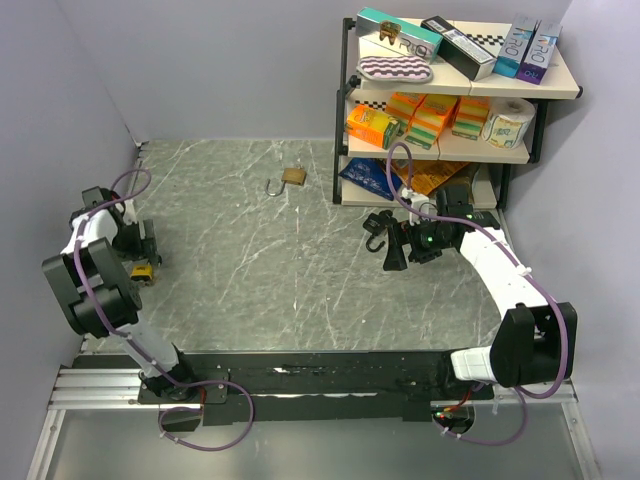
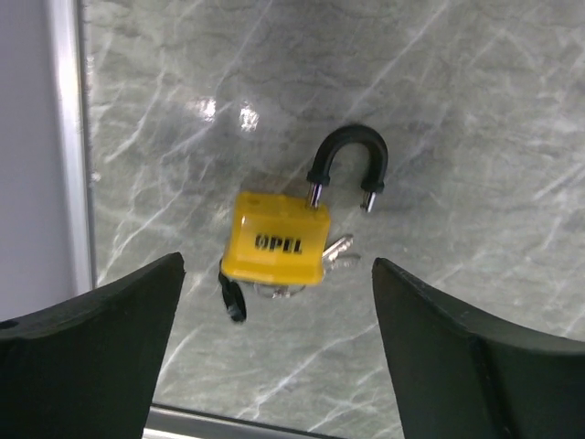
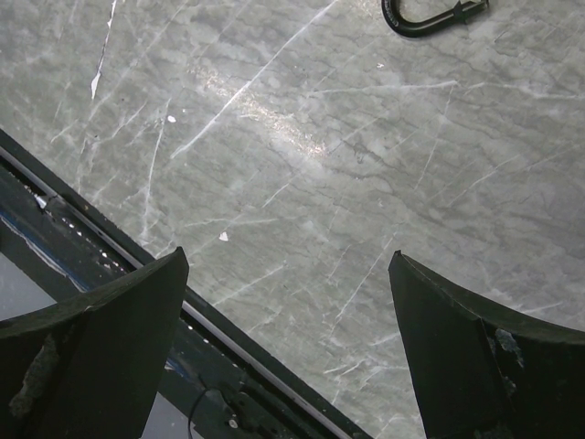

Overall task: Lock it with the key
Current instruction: Pick up the lock from the center of the board.

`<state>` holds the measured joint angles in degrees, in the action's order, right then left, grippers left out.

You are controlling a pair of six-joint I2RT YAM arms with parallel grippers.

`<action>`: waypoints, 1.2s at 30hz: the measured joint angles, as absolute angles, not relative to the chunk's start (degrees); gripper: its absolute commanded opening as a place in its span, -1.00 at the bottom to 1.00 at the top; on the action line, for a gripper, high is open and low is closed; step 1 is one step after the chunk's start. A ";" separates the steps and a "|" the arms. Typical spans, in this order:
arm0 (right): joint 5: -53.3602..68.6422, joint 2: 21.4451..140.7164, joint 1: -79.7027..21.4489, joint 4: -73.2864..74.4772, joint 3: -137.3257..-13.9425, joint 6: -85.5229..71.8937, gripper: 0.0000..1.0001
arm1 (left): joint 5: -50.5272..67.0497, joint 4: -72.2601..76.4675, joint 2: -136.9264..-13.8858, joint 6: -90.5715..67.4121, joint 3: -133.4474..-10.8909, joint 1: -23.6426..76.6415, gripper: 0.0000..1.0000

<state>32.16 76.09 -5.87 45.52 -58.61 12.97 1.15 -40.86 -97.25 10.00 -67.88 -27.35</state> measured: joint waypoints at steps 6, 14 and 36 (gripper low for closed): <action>32.21 76.09 -5.87 45.52 -58.61 12.97 0.99 | 1.02 -39.83 -101.06 9.87 -67.88 -27.35 0.44; 32.12 76.09 -5.87 45.52 -58.61 12.95 0.99 | -0.38 -38.13 -103.46 9.78 -67.88 -27.35 0.19; 32.16 76.09 -5.91 45.52 -58.61 12.95 0.99 | -2.87 -37.54 -104.95 5.56 -68.25 -27.55 0.35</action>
<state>32.16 76.09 -5.91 45.52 -58.61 12.95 -2.87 -37.54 -104.95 5.56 -68.25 -27.55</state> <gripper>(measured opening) 0.994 0.740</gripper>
